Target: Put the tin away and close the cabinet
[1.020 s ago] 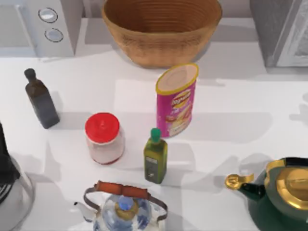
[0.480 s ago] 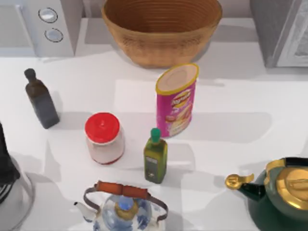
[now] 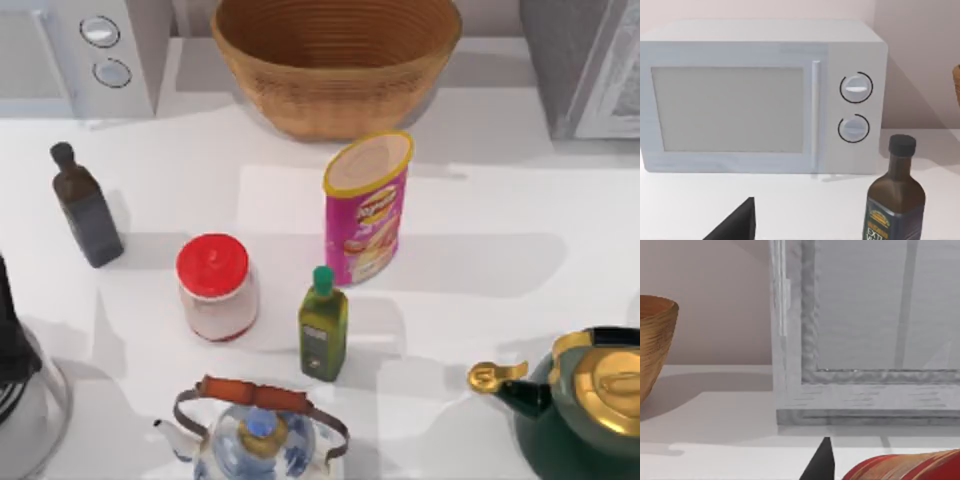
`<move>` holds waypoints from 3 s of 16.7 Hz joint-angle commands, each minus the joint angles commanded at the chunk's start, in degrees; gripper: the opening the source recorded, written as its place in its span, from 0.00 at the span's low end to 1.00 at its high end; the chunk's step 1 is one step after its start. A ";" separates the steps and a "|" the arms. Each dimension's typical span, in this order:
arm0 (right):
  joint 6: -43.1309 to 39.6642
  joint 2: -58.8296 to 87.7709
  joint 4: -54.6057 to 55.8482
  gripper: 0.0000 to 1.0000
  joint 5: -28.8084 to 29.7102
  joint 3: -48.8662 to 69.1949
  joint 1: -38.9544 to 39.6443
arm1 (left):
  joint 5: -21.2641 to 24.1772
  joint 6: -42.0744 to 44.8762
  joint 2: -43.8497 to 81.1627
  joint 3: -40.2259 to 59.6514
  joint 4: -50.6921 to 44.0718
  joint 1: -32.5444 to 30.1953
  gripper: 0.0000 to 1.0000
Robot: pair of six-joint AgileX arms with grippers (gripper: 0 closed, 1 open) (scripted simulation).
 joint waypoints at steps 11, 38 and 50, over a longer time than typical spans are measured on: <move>1.49 17.73 -4.61 0.00 4.76 24.89 3.06 | 0.00 0.00 0.00 0.00 0.00 0.00 1.00; 1.01 79.70 -26.23 0.00 11.61 103.49 9.30 | 0.00 0.00 0.00 0.00 0.00 0.00 1.00; 0.24 115.11 -37.63 0.00 7.84 152.30 5.99 | 0.00 0.00 0.00 0.00 0.00 0.00 1.00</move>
